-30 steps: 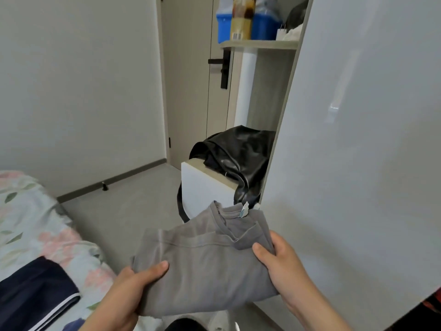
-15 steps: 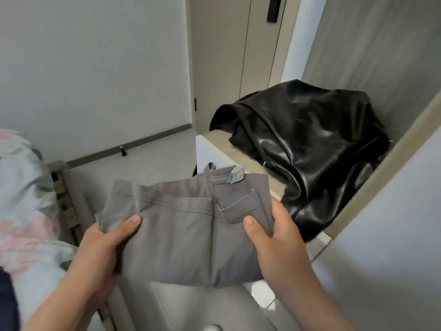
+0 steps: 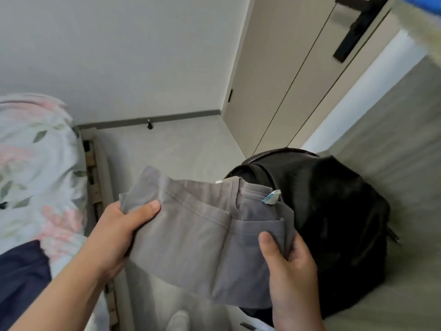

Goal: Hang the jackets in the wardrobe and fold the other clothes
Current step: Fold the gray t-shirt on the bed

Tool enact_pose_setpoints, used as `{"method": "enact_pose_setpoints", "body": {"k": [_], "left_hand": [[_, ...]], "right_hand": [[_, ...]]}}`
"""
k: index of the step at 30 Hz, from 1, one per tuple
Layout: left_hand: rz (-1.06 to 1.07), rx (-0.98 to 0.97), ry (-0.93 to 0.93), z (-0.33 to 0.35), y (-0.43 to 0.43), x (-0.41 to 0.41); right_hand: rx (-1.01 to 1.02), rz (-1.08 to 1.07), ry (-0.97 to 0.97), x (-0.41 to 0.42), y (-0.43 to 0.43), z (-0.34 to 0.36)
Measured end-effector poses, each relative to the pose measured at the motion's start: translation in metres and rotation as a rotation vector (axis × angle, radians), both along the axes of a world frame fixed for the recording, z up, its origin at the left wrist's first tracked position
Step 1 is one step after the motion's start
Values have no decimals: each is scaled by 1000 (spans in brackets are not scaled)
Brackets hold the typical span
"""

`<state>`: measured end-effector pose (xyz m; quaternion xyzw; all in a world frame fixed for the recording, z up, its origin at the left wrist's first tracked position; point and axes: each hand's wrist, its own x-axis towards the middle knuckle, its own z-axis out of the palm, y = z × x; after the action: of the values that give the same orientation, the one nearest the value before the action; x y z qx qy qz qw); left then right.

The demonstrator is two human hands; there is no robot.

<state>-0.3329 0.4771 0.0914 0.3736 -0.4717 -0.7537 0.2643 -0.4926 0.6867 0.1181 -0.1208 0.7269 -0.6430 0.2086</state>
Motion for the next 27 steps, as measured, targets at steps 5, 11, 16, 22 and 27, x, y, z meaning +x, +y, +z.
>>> {"method": "enact_pose_setpoints", "body": {"k": [5,11,16,22,27], "left_hand": [[10,77,-60,92,2,18],[0,56,-155,186,11,30],[-53,74,-172,223,12,40],[-195,116,-140,235,-9,12],[-348,118,-249,235,-60,-34]], "right_hand": [[96,9,-17,9,6,90],[140,-24,13,15,17,179],[161,8,58,22,24,221],[181,-28,44,6,14,232],[212,-134,-8,-10,-15,231]]}}
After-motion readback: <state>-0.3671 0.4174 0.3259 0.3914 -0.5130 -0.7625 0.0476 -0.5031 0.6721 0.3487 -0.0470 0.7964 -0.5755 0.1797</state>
